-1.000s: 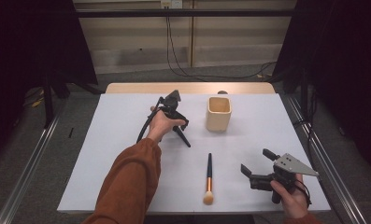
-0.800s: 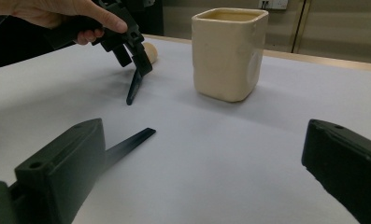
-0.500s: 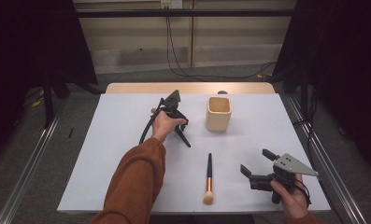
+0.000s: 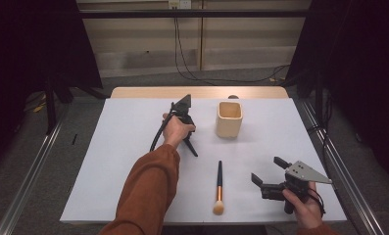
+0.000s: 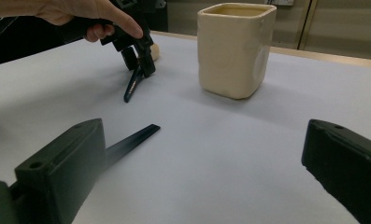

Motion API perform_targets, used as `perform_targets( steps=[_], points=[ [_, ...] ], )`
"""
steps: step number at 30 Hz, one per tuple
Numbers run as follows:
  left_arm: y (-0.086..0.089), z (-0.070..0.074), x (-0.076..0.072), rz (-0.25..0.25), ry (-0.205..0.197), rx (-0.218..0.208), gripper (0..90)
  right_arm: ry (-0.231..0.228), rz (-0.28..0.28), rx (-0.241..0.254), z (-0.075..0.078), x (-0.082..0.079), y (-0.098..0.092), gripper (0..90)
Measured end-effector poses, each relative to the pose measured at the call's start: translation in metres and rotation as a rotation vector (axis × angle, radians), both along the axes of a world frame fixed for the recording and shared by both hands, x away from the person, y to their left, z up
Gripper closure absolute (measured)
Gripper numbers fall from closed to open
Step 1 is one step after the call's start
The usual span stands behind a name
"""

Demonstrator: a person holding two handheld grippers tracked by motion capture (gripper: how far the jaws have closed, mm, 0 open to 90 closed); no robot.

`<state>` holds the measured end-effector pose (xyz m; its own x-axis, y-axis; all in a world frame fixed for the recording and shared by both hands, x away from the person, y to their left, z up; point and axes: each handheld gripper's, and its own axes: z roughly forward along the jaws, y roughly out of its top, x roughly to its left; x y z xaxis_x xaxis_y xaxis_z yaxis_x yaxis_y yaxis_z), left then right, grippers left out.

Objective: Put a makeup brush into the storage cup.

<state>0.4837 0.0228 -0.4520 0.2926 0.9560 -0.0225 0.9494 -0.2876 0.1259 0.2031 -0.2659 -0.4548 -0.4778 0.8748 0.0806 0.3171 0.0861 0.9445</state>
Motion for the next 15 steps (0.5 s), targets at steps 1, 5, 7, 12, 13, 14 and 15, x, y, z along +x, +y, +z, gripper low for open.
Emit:
perform_targets(
  steps=[1, 5, 7, 12, 13, 14, 15],
  points=[
    [0.0001, 0.0002, -0.0002, -0.003, 0.001, -0.001, 48.0, -0.001, 0.002, 0.000, 0.0001, -0.0001, 0.0002, 0.0],
    [0.0009, 0.0015, -0.0012, -0.032, 0.015, -0.002, 56.9, 0.000, 0.004, 0.000, -0.0001, -0.0004, 0.0003, 0.1],
    [0.0028, 0.0020, -0.0010, -0.041, 0.023, -0.004, 63.5, 0.001, 0.003, -0.004, -0.0003, -0.0004, -0.0002, 0.0],
    [0.0019, 0.0023, -0.0013, -0.073, 0.026, 0.012, 68.4, 0.003, 0.000, -0.011, -0.0008, -0.0001, -0.0001, 0.0],
    [0.0020, 0.0024, -0.0010, -0.078, 0.027, 0.013, 68.5, 0.004, 0.001, -0.013, -0.0009, 0.0000, -0.0001, 0.0],
    [0.0022, 0.0024, -0.0007, -0.081, 0.030, 0.013, 68.5, 0.005, 0.001, -0.012, -0.0009, 0.0001, 0.0000, 0.1],
    [0.0027, 0.0023, -0.0005, -0.082, 0.032, 0.007, 68.5, 0.005, 0.001, -0.012, -0.0009, 0.0000, 0.0001, 0.0]
  ],
)
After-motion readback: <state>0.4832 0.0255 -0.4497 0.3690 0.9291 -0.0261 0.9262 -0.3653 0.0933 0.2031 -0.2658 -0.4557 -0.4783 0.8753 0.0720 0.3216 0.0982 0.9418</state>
